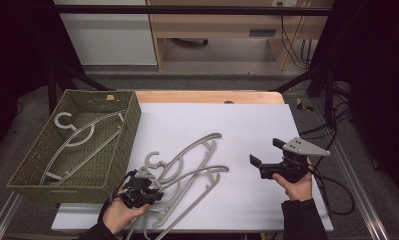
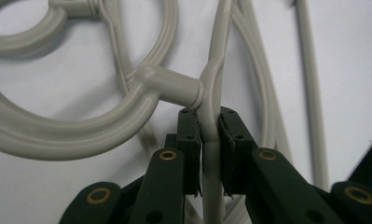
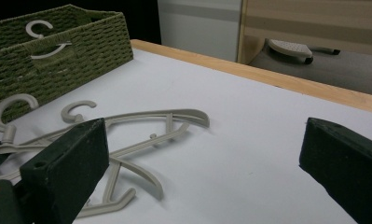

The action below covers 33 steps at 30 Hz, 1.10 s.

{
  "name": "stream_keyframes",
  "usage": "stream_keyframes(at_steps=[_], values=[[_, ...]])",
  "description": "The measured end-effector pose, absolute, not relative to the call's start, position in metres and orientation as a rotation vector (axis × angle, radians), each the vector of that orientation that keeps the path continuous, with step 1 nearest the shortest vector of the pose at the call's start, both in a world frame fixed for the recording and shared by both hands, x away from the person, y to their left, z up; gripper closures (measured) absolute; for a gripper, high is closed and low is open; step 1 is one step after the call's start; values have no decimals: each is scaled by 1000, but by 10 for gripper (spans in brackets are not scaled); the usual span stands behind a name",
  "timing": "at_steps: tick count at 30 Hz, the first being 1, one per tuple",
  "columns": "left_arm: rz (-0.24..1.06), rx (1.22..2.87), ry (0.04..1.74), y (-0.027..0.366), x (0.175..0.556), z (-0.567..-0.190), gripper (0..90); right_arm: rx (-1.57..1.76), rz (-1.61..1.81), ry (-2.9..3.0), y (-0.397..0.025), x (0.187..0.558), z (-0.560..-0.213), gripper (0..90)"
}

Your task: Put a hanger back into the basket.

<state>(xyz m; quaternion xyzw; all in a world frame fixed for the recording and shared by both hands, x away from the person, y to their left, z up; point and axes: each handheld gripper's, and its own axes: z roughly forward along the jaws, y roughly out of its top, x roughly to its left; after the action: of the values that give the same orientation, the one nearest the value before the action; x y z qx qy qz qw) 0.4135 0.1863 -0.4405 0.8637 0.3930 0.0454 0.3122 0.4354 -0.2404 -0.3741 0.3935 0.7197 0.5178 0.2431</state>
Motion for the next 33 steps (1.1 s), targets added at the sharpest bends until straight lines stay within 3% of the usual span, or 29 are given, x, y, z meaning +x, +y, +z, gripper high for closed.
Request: stream_keyframes(at_steps=[15,33], values=[[131,2105,978,211,398,-394,805,1078,1413,1963,-242,435,-373,15],[310,1977,928,245,394,-335,805,1081,1418,1961,-243,436,-373,15]])
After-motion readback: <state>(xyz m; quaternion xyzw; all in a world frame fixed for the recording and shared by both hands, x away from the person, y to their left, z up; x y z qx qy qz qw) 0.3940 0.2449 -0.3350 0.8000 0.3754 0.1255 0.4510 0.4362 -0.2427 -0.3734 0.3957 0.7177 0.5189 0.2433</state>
